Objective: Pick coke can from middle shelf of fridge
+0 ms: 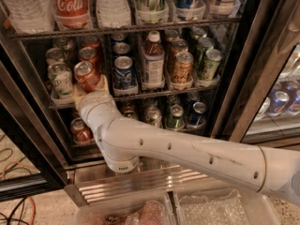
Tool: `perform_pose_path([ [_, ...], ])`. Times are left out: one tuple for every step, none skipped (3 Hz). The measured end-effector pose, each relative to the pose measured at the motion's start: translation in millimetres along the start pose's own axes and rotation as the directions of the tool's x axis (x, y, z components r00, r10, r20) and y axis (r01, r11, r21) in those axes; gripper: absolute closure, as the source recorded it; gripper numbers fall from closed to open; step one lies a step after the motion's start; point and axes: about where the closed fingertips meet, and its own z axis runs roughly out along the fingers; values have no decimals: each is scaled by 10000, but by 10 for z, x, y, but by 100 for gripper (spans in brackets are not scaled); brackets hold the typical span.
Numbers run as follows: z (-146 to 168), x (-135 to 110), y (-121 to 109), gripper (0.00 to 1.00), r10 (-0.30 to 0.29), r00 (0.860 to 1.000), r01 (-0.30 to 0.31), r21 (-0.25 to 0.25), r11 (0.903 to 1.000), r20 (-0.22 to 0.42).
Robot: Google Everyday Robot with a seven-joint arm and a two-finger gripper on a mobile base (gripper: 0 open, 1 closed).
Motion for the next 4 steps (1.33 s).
perform_pose_path([
  [-19,-1,-31,87,-2,10000,2,1,10000,-1],
  [-28,69,-121,100,1,9997,4,247,9997,-228],
  [2,107,-144,100,60,9994,-50,297,9995,-330],
  [-2,66,-144,100,59,9994,-49,296,9995,-330],
])
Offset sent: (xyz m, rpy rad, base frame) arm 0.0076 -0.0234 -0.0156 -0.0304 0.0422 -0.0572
